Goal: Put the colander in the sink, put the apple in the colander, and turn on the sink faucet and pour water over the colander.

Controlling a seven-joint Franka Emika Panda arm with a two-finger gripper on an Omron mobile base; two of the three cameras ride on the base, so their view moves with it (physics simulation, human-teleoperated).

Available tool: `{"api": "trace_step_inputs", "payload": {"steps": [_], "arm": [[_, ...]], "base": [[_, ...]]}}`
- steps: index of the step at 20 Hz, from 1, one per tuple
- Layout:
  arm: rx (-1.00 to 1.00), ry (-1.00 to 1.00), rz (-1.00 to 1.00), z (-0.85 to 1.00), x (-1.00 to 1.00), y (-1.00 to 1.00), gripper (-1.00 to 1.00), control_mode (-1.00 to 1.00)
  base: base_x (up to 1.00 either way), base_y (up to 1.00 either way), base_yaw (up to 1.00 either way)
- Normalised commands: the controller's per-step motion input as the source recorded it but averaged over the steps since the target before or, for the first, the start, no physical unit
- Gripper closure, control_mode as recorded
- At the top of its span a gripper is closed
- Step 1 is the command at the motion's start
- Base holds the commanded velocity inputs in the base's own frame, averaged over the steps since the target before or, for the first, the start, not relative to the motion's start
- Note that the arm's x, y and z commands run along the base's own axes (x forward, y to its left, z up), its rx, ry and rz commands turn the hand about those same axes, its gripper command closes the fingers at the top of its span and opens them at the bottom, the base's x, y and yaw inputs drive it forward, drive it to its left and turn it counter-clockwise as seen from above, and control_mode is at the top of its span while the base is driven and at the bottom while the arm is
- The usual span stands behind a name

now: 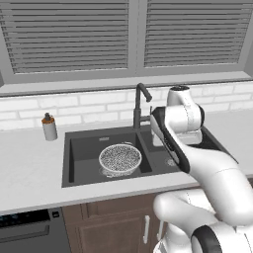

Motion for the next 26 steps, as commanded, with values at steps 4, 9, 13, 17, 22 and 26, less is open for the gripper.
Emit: {"api": "trace_step_inputs", "payload": {"steps": [4, 9, 13, 17, 22, 26], "arm": [[0.0, 0.07, 0.16, 0.05, 0.29, 0.91, 1.0, -1.0], [0.0, 0.08, 0.15, 0.01, 0.31, 0.92, 1.0, -1.0], [0.0, 0.0, 0.12, 0.0, 0.4, 0.74, 1.0, -1.0], [0.0, 0.0, 0.02, -0.06, 0.76, 0.46, 1.0, -1.0], [0.0, 0.0, 0.0, -0.43, 0.92, 0.33, 1.0, -1.0], [0.0, 0.0, 0.0, -0.71, 0.87, 0.26, 1.0, -1.0]], "base": [[0.0, 0.0, 0.0], [0.0, 0.0, 0.0], [0.0, 0.0, 0.0], [0.0, 0.0, 0.0], [0.0, 0.0, 0.0], [0.0, 0.0, 0.0]]}}
